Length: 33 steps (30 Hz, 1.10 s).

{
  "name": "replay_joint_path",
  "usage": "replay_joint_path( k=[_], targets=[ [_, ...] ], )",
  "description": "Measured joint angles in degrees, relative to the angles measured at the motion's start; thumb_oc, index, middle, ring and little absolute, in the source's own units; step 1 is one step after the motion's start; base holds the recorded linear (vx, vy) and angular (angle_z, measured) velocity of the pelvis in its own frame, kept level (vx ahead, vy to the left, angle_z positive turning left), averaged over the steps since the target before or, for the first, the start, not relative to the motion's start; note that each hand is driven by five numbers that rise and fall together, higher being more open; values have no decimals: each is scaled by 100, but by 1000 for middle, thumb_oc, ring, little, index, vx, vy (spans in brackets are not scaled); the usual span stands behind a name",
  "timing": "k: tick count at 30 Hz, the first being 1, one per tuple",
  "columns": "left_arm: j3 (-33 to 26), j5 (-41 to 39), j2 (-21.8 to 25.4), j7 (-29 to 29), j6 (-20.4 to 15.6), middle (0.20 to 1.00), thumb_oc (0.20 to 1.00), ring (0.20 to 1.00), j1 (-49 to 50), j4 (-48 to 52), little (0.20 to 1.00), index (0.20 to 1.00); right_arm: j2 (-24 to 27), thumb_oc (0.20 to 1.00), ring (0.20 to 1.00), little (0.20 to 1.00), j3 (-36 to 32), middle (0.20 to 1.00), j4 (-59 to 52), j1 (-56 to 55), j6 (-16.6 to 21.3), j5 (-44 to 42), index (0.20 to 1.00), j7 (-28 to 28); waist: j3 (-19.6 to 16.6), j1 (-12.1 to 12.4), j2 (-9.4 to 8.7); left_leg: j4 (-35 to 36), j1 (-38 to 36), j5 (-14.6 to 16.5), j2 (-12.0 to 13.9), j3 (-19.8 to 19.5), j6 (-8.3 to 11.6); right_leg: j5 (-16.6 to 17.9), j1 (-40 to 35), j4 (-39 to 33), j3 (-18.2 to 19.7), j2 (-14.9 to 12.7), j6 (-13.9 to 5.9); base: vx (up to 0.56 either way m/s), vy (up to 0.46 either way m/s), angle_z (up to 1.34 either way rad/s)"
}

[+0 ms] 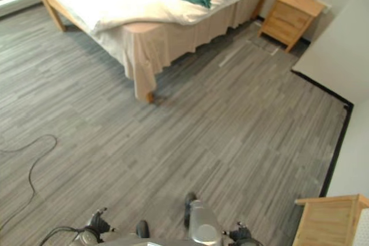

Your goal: Tidy up the quilt and then pick up the clothes from the bed and put them into the laundry hamper.

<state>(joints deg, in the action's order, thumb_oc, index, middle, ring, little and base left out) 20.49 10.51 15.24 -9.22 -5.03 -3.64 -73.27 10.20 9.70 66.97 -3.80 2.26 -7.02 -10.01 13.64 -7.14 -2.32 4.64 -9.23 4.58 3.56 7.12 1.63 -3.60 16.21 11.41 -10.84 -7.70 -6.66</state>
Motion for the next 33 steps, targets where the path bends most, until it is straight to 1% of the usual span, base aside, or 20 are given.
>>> replay_joint_path(
  k=[3,7,8,9,10,11,13,15,16,17,18,21,22,23,25,26,27,29,32,33],
  targets=[
    [-193,205,-51,5,-2,1000,1000,1000,6,-204,1000,1000,-46,1000,1000,1000,-12,1000,69,-158,-14,-76,1000,47,0,-304,189,1,-256,365,241,-3,264,686,86,-1317,-183,-81,-184,556,-279,15],
    [-238,213,-265,30,-133,1000,1000,1000,161,-129,1000,1000,265,1000,1000,1000,-30,1000,-112,-200,-17,-69,1000,150,17,-439,625,-1031,-515,411,858,-45,584,1248,-249,-901,-350,303,96,427,-357,-6],
    [-327,198,-265,25,-219,1000,1000,1000,130,-153,1000,1000,252,1000,1000,1000,-2,1000,-71,-121,-10,-49,1000,149,15,-390,510,-2369,12,200,947,-250,747,1141,-484,-981,-302,376,347,371,-418,-43],
    [-477,169,-270,22,-213,1000,1000,1000,151,-68,1000,1000,289,1000,1000,1000,89,1000,-263,-74,-35,19,1000,110,7,-139,374,-3579,473,-491,822,-700,752,1229,-785,-1125,-245,447,801,394,-324,-49],
    [-483,141,-294,17,-216,1000,1000,1000,127,-35,1000,1000,318,1000,1000,1000,238,1000,-362,-130,-15,24,1000,110,56,-108,203,-4267,762,-915,677,-1047,795,1243,-920,-1257,-161,432,855,309,-118,-81],
    [-580,85,-144,14,-244,1000,1000,1000,105,37,1000,1000,387,1000,1000,1000,385,1000,-486,44,54,41,1000,106,35,88,68,-4849,1259,-819,474,-1302,930,1197,-1286,-1461,14,414,1109,500,-135,-77],
    [-616,48,-37,-66,-265,1000,1000,1000,-19,90,1000,1000,376,1000,1000,1000,527,1000,-539,315,54,87,1000,71,39,287,-219,-5317,1884,-703,48,-1459,839,1037,-1627,-1603,290,327,1184,512,-29,-81],
    [-624,-144,-41,-140,-335,1000,1000,1000,-102,238,1000,1000,420,1000,1000,1000,698,1000,-476,535,19,266,1000,17,53,603,-315,-4902,2410,-416,-27,-1176,772,850,-1992,-1613,564,345,1102,666,104,-87],
    [-571,-146,-20,-178,-338,1000,1000,1000,-59,341,1000,1000,390,1000,1000,1000,722,1000,-413,642,57,267,1000,2,27,734,-313,-4095,2486,-359,22,-841,666,568,-2121,-1649,670,357,1038,577,108,-32],
    [-370,-142,-57,-205,-355,1000,1000,1000,-111,383,1000,1000,416,1000,1000,1000,721,1000,-195,746,25,265,1000,-6,-13,747,-194,-2159,2486,-542,145,-267,460,394,-2311,-1649,591,484,944,323,38,-12],
    [-314,-149,-102,-208,-364,1000,1000,1000,-126,431,1000,1000,444,1000,1000,1000,706,1000,-122,814,22,264,1000,-9,-11,822,-89,-1532,2550,-752,156,-134,410,294,-2492,-1652,579,576,958,451,42,-11],
    [-389,-314,-104,-207,-328,1000,1000,1000,131,403,1000,1000,369,1000,1000,1000,758,1000,-74,581,58,269,1000,-16,-242,914,-77,-1320,2555,-1226,-69,789,-152,-257,-3270,-1613,355,687,787,428,67,-15],
    [-358,-313,-145,-206,-325,1000,1000,1000,310,296,1000,1000,353,1000,1000,1000,877,1000,-23,392,52,325,1000,4,-488,969,119,-1178,2256,-1131,-69,722,-840,-554,-3378,-1205,444,942,614,322,75,-5],
    [-291,-320,-32,-198,-282,1000,1000,1000,248,138,1000,1000,166,1000,1000,1000,860,1000,51,369,37,368,1000,-25,-539,860,-159,-990,2034,-1061,-251,679,-634,-665,-3170,-545,210,793,510,303,61,6],
    [-206,-309,29,-181,-259,1000,1000,1000,213,131,1000,1000,64,1000,1000,1000,828,1000,49,256,51,445,1000,18,-524,749,-196,-460,1618,-1219,-278,463,-745,-584,-2476,1141,-39,714,360,321,45,62],
    [-82,-295,49,-154,-189,1000,1000,1000,77,-40,1000,1000,-5,1000,1000,1000,666,1000,-16,229,55,433,1000,-15,-446,538,-183,-83,1170,-1225,-352,144,-747,-452,-1621,3053,-124,434,-15,360,-11,102],
    [-56,-295,71,-154,-193,1000,1000,1000,44,-96,1000,1000,6,1000,1000,1000,657,1000,-50,217,6,445,1000,-17,-443,489,-214,-1,971,-1204,-431,19,-755,-538,-1419,3225,-86,357,-56,470,-130,123],
    [-47,-292,89,-182,-213,1000,1000,1000,-78,-85,1000,1000,9,1000,1000,1000,650,1000,-10,257,22,458,1000,-75,-401,547,-199,1,682,-930,-596,-285,-690,-643,-871,3050,10,99,56,460,-199,103],
    [-147,-296,78,-220,-212,1000,1000,1000,-124,176,1000,1000,111,1000,1000,1000,598,1000,3,379,63,475,1000,-116,-299,558,-37,-22,464,-549,-753,-1190,-335,-722,-443,1008,777,234,163,344,-158,132],
    [-163,-295,41,-225,-234,1000,1000,1000,-192,119,1000,1000,158,1000,1000,1000,636,1000,19,389,63,468,1000,-123,-274,510,43,-39,422,-446,-697,-1422,-460,-593,-534,172,1074,316,152,374,-180,158]
  ],
)
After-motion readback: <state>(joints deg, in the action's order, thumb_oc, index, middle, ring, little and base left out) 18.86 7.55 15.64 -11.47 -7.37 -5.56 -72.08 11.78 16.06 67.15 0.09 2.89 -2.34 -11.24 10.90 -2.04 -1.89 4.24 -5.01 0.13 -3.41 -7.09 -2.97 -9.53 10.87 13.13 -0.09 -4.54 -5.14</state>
